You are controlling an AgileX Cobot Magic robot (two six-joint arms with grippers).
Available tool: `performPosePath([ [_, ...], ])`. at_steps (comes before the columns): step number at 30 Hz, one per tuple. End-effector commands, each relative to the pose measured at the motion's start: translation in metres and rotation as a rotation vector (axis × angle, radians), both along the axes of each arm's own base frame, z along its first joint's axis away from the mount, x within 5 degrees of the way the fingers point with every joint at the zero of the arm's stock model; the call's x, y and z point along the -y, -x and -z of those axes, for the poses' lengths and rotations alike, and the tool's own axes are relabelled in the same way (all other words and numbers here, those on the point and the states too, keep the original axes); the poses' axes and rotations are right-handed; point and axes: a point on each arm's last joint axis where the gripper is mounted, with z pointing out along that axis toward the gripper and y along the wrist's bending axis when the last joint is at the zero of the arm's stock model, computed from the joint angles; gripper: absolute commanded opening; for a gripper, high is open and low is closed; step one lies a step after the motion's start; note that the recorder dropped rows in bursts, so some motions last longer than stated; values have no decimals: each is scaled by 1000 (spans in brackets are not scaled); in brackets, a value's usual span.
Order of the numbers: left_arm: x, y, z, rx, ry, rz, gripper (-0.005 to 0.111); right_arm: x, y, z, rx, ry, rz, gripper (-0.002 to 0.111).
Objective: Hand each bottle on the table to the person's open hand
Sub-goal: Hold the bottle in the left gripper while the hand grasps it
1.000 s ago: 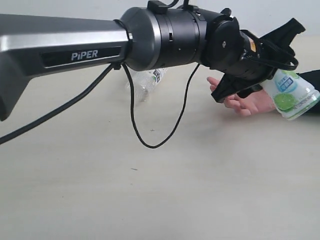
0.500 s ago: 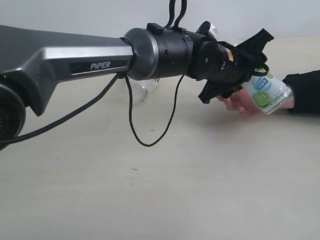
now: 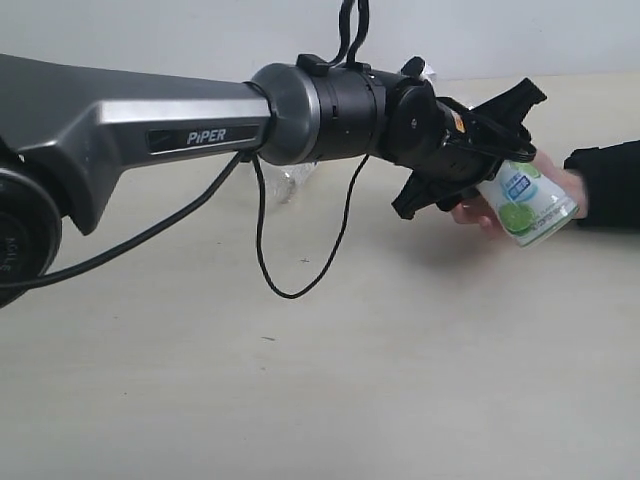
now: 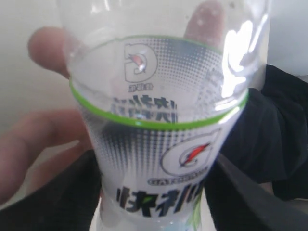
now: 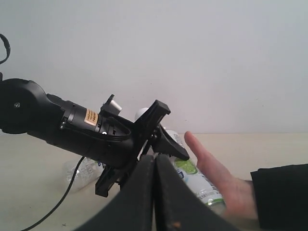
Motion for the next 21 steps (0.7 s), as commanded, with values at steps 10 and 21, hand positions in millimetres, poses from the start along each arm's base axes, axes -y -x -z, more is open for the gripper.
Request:
performPosePath([
  [10, -9, -5, 1, -32, -27, -4, 0, 1, 0, 1, 9, 7, 6, 0],
  [21, -9, -5, 1, -26, -39, 7, 20, 1, 0, 1, 9, 9, 6, 0],
])
